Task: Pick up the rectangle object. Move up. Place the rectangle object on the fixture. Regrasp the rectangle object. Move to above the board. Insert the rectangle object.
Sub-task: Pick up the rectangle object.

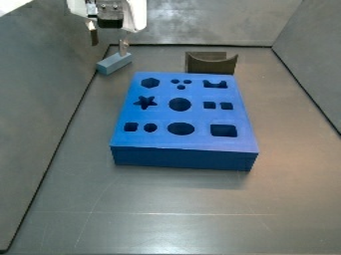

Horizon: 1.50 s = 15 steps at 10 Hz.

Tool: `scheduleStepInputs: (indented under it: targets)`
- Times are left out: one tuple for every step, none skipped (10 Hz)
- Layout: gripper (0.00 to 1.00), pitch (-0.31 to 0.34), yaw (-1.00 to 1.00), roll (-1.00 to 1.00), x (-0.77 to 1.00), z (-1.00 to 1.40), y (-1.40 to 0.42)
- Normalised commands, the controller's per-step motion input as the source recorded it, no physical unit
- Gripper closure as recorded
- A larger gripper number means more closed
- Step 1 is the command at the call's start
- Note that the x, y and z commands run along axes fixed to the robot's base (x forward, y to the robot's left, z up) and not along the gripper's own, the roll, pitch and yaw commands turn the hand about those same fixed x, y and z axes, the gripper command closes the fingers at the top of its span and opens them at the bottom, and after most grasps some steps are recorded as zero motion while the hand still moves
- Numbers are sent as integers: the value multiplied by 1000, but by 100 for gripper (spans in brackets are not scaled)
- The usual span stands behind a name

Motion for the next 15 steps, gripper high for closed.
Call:
scheduleStepInputs:
  targets:
    - [0,0,-83,-71,-103,-17,300]
    - [0,0,-123,-129,-89,-11,334]
    - [0,51,-140,-140,0,-57,231]
    - [0,-34,0,-17,0,-60,0]
    - [0,0,-9,0,0,-274,0]
    - [0,0,-34,0,0,-389,0]
    - [0,0,-49,37,0,-431,0]
    - [0,0,-69,97,0,-457,0]
    - [0,0,-69,74,0,-443,0]
    - [0,0,-51,0,0,-326,40]
    - [0,0,-51,0,-6,-306,63]
    - [0,-9,-51,0,-29,-309,83]
    - [0,-14,-51,0,-34,-317,46]
    - [0,-74,-63,0,-109,-351,34]
    - [0,-89,-66,0,-137,-314,57]
